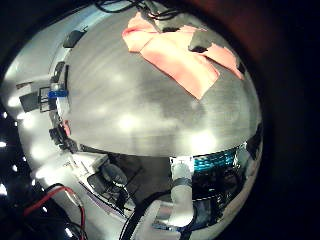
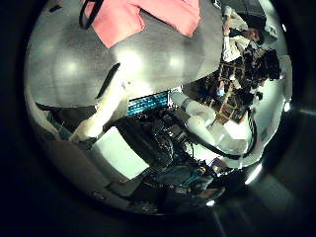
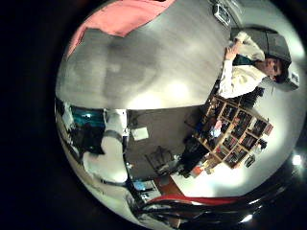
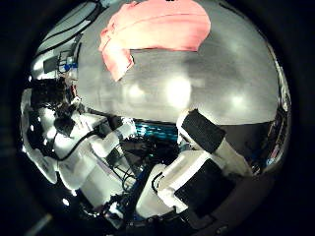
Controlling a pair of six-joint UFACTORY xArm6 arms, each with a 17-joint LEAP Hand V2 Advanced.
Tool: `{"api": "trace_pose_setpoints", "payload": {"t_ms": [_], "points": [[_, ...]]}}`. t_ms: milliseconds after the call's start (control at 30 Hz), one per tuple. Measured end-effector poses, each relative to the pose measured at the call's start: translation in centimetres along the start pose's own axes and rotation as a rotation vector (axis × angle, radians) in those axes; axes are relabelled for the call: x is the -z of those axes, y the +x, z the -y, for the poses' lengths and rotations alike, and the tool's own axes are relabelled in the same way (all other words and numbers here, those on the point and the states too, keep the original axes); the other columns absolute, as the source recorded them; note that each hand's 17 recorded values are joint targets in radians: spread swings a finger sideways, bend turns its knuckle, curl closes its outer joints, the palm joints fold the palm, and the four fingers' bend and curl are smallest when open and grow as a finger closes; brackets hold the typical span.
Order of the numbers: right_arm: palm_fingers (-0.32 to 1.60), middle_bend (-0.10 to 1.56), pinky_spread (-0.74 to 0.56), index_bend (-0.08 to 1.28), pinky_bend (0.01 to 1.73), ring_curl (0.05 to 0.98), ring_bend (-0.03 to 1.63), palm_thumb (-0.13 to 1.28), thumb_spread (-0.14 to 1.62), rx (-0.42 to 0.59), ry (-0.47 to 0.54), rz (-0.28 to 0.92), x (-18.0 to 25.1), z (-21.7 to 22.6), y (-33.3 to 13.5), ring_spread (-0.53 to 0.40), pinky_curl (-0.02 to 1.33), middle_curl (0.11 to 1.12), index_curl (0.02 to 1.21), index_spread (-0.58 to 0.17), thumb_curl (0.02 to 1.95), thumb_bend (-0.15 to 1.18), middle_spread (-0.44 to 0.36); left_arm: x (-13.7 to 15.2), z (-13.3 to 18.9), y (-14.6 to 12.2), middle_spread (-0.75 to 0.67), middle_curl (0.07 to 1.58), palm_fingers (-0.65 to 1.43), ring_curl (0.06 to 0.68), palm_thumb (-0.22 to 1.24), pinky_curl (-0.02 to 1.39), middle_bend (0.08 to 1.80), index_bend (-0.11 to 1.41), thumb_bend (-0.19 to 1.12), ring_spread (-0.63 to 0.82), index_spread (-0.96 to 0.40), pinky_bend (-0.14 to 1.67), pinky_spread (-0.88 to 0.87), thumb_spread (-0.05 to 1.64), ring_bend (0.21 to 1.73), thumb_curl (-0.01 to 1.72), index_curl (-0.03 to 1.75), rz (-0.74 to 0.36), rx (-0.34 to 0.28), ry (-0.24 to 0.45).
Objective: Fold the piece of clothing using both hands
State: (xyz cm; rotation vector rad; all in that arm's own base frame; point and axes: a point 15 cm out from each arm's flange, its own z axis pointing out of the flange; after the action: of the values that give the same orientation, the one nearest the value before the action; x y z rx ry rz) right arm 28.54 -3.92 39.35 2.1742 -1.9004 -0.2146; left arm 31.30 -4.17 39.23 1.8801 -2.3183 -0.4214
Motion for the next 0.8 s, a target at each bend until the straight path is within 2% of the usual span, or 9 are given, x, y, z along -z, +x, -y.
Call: {"api": "trace_pose_setpoints", "payload": {"t_ms": [133, 300, 400, 533, 633, 800], "points": [[0.25, 0.21, 0.31, 0.16, 0.37, 0.250, 0.41, 0.64, 1.27, 0.008, 0.000, 0.002, -0.1, -0.3, 0.4, 0.058, 0.28, 0.37, 0.28, -0.373, 0.37, -0.01, -0.084, -0.3, -0.5, 0.1, 0.04, 0.38, 0.33, 0.169, 0.54, 0.29, 0.19, 0.24, -0.01, 0.22, -0.14, 0.19, 0.24, 1.25, 0.56, 0.33, 0.57, 0.032, -0.016, -0.013], [0.25, 0.21, 0.31, 0.16, 0.37, 0.249, 0.40, 0.63, 1.28, 0.003, -0.005, 0.009, -0.3, -0.4, 1.0, 0.062, 0.28, 0.37, 0.28, -0.372, 0.37, -0.01, -0.103, -0.4, -0.4, 0.5, 0.04, 0.38, 0.33, 0.171, 0.54, 0.29, 0.19, 0.24, -0.01, 0.22, -0.14, 0.19, 0.25, 1.25, 0.55, 0.33, 0.57, 0.018, -0.027, -0.013], [0.25, 0.21, 0.31, 0.16, 0.37, 0.249, 0.40, 0.63, 1.28, -0.002, -0.002, 0.009, -0.3, -0.5, 1.0, 0.063, 0.28, 0.37, 0.28, -0.372, 0.37, -0.01, -0.106, -1.5, 0.2, 0.5, 0.04, 0.38, 0.33, 0.173, 0.54, 0.29, 0.19, 0.24, -0.01, 0.22, -0.14, 0.19, 0.25, 1.25, 0.55, 0.33, 0.57, 0.020, -0.033, -0.027], [0.25, 0.21, 0.31, 0.16, 0.37, 0.249, 0.40, 0.62, 1.29, -0.025, -0.017, 0.018, -1.0, -0.8, 1.5, 0.063, 0.28, 0.37, 0.28, -0.372, 0.36, -0.01, -0.098, -2.9, 2.5, 0.7, 0.04, 0.38, 0.31, 0.181, 0.53, 0.30, 0.19, 0.18, -0.01, 0.22, -0.12, 0.20, 0.25, 1.25, 0.56, 0.33, 0.55, 0.031, -0.064, -0.031], [0.25, 0.21, 0.31, 0.16, 0.36, 0.249, 0.40, 0.62, 1.29, -0.052, -0.046, 0.035, -2.3, -1.1, 1.9, 0.064, 0.28, 0.37, 0.28, -0.372, 0.36, -0.01, -0.100, -3.7, 5.2, 0.2, 0.06, 0.38, 0.27, 0.192, 0.52, 0.32, 0.19, 0.14, -0.02, 0.22, -0.09, 0.23, 0.26, 1.25, 0.59, 0.33, 0.51, 0.046, -0.084, -0.003], [0.25, 0.22, 0.31, 0.16, 0.36, 0.251, 0.40, 0.63, 1.29, -0.092, -0.060, 0.052, -3.4, -1.4, 2.2, 0.064, 0.28, 0.37, 0.28, -0.371, 0.36, -0.01, -0.088, -5.9, 9.3, -1.1, 0.17, 0.35, 0.06, 0.217, 0.36, 0.36, 0.14, 0.11, -0.06, 0.29, -0.02, 0.35, 0.29, 1.16, 0.65, 0.29, 0.43, 0.077, -0.132, 0.024]]}}
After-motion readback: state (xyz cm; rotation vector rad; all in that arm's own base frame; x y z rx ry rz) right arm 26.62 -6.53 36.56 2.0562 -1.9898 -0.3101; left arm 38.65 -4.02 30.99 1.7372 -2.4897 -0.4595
